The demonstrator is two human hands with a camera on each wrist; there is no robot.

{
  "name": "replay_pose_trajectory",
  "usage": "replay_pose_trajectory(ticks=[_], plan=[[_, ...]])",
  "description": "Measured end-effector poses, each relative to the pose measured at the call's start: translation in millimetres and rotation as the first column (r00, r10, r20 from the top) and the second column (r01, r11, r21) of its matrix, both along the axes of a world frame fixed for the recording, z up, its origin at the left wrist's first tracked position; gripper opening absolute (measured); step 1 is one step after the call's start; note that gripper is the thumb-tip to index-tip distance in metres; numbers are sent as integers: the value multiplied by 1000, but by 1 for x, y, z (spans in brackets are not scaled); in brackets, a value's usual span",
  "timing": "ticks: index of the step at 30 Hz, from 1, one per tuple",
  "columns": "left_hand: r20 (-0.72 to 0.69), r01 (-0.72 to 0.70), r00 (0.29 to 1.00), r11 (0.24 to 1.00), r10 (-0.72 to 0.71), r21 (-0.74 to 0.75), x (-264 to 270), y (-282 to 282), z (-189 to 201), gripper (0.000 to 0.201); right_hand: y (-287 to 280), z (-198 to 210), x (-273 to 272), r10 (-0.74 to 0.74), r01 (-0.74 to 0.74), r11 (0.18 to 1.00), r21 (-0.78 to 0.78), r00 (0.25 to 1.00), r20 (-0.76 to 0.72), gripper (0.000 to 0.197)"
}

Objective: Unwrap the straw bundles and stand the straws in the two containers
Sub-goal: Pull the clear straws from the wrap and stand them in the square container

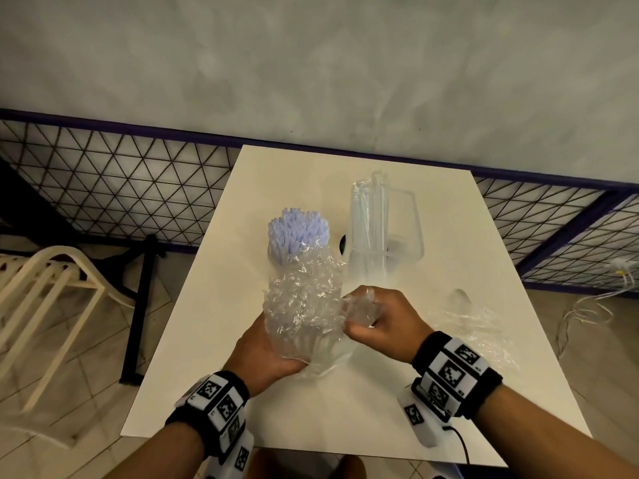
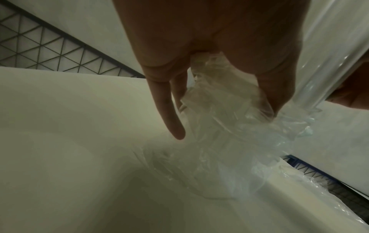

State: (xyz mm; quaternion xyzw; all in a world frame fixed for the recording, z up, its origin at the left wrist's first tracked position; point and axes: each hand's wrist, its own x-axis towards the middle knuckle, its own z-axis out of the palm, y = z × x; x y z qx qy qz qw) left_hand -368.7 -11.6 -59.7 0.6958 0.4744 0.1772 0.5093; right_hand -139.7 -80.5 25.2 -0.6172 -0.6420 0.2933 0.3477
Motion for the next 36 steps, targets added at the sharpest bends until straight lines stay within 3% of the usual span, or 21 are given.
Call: replay_pose_trajectory(ticks=[8,14,20,23,28,32,36], plan=[[-9,-6,1000,1000,6,-5,-1,1,0,81,11,30,2,13,-21,992,124,998,62,17],[-5,27,1000,999,-27,-27,-2,4,0,82,26,66,10,16,-25,978,206,999,46,10],[-26,11,1000,1000,-12,-6,-1,4,1,83,24,80,17,-9,19,987,162,998,-62,31],[-15,18,1000,1000,-18,8,-1,5,-1,81,27,94,19,1,24,985,173,990,-144,27],[-5,7,1000,1000,-7,1,-1,3,-1,82,33,116,12,21,5,974,225,994,-109,11],[-32,8,999,1000,-8,-5,-1,5,-3,83,42,126,18,23,31,963,268,980,-197,26],[-20,-7,1000,1000,7,-1,-2,5,-4,80,45,128,18,64,-17,981,191,967,-246,34]])
